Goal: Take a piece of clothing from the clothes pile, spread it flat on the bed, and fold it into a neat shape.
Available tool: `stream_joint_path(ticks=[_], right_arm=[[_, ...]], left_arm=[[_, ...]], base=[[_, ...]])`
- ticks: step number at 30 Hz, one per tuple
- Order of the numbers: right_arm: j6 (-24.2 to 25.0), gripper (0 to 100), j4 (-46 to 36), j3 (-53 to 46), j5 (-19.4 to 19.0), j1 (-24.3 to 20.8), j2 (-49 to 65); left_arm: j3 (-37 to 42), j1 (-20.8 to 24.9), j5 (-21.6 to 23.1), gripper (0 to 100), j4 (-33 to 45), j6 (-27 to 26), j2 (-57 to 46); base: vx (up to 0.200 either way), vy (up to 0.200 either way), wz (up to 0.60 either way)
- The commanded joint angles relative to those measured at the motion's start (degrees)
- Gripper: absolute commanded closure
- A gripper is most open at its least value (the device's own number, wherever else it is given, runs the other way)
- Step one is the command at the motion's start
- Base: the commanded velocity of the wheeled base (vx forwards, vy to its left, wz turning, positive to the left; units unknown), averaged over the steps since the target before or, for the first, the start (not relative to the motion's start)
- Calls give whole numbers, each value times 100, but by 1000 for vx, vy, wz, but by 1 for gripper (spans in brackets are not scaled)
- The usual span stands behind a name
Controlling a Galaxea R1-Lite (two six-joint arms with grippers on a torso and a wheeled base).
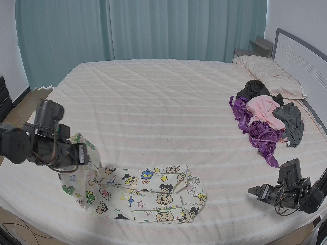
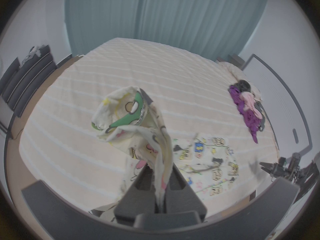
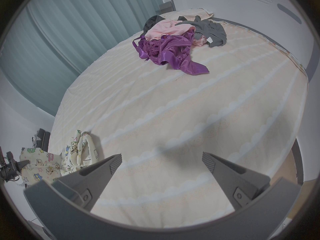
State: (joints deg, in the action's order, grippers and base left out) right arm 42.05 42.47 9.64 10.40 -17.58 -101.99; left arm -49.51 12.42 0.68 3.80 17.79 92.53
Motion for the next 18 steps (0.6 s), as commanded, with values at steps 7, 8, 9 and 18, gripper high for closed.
stream_joint_path(ticks=[7,8,9,18], right_arm=[[32,0,7,-50,24,-255,-5],[32,0,7,-50,24,-255,-14],[32,0,7,-50,24,-255,-23],[32,0,7,-50,24,-246,-14]], left_arm=[[-1167,2783,-815,100,-178,1728,1716],[-1378,2915,-824,100,-187,1851,1839],[-1465,2977,-815,100,-187,1904,1874],[-2010,3372,-842,100,-213,2220,2156]], base=[[0,0,0],[0,0,0],[0,0,0],[0,0,0]])
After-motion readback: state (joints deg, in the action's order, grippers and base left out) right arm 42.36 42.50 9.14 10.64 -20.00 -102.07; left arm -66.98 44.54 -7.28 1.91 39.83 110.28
